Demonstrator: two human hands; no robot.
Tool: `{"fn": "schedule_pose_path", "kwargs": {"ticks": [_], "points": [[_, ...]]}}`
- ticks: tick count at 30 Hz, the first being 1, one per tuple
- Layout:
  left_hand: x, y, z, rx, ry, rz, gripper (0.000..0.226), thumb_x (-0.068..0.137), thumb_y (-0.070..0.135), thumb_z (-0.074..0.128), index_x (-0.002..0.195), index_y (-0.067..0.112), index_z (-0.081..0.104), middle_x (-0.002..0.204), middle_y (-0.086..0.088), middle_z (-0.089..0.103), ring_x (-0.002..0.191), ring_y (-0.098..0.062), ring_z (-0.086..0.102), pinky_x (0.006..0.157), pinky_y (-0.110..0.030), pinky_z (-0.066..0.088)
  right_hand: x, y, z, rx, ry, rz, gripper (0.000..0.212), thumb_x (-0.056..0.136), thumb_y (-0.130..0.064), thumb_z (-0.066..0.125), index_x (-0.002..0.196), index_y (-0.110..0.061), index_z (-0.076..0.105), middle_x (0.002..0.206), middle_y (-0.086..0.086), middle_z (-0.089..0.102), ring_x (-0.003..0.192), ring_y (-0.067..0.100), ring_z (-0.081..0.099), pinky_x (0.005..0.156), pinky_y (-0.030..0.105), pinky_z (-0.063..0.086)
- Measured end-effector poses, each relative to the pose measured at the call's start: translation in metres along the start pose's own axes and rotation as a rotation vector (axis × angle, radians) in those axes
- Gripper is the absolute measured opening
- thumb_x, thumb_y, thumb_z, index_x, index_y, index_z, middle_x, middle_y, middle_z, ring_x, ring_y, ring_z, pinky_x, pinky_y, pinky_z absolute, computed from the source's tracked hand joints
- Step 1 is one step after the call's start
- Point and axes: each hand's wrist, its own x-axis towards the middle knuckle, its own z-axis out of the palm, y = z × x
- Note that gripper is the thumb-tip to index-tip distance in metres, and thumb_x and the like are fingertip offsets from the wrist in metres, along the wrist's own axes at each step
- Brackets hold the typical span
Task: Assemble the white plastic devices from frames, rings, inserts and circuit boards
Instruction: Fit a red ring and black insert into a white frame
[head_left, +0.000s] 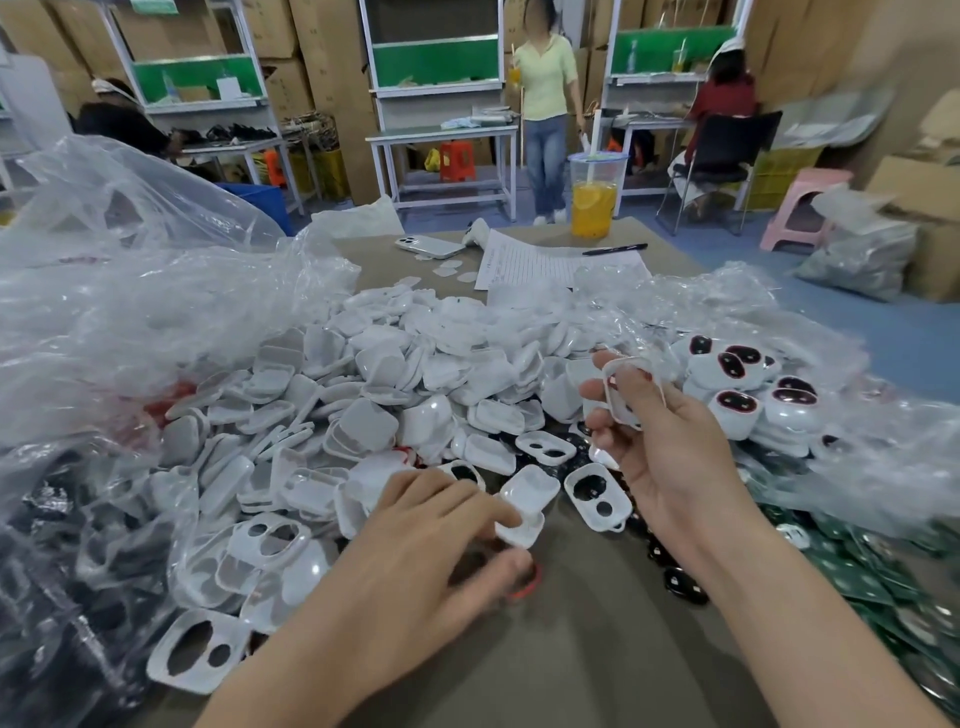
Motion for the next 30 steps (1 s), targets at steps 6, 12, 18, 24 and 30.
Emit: {"fn": "schedule_pose_path", "kwargs": {"ticks": [6,12,18,24,30], "points": [[0.003,0.026,0.014,-0.003,0.161,0.051,0.024,0.101,0.038,0.047,0.108,0.027,0.067,0.098,0.015,0.061,0.093,-0.011,0.056,0.088,-0.029,0.042,0.002,0.000,-0.001,-0.070,0.000,-0.066,0.013,0.101,-0.019,0.057,0.098,-0.010,0.067,0.089,0.005,0.078,0.060,0.009,0.065,0.052,0.017,0.051],[0.034,0.051,0.046,-0.014,0.081,-0.019,0.033,0.102,0.026,0.050,0.133,0.019,0.059,0.132,0.006,0.057,0.120,-0.015,0.055,0.105,-0.030,0.044,0.001,-0.007,-0.007,-0.026,0.060,-0.105,0.013,0.100,-0.020,0.057,0.100,-0.011,0.067,0.091,0.007,0.078,0.063,0.010,0.068,0.056,0.017,0.053],[0.041,0.026,0.035,0.115,0.016,-0.144,0.035,0.086,0.005,0.055,0.115,0.019,0.069,0.126,0.007,0.066,0.118,-0.018,0.059,0.105,-0.032,0.042,0.002,-0.013,-0.014,-0.029,0.110,-0.134,0.014,0.103,-0.021,0.054,0.100,-0.013,0.066,0.087,0.005,0.078,0.062,0.011,0.068,0.056,0.019,0.054],[0.033,0.024,0.024,0.172,0.257,-0.170,0.022,0.075,0.003,0.070,0.088,0.020,0.074,0.087,0.011,0.072,0.085,-0.024,0.065,0.085,-0.033,0.039,0.002,-0.011,-0.011,-0.024,0.119,-0.097,0.017,0.106,-0.019,0.048,0.102,-0.014,0.064,0.083,0.004,0.077,0.062,0.012,0.066,0.054,0.020,0.053],[0.061,0.049,0.051,0.313,0.052,-0.181,0.036,0.099,0.043,0.043,0.112,0.023,0.070,0.104,0.002,0.066,0.103,-0.025,0.059,0.089,-0.037,0.044,0.003,-0.008,-0.009,-0.018,0.148,-0.039,0.019,0.105,-0.011,0.043,0.104,-0.012,0.062,0.084,0.007,0.075,0.059,0.015,0.064,0.047,0.022,0.047]]}}
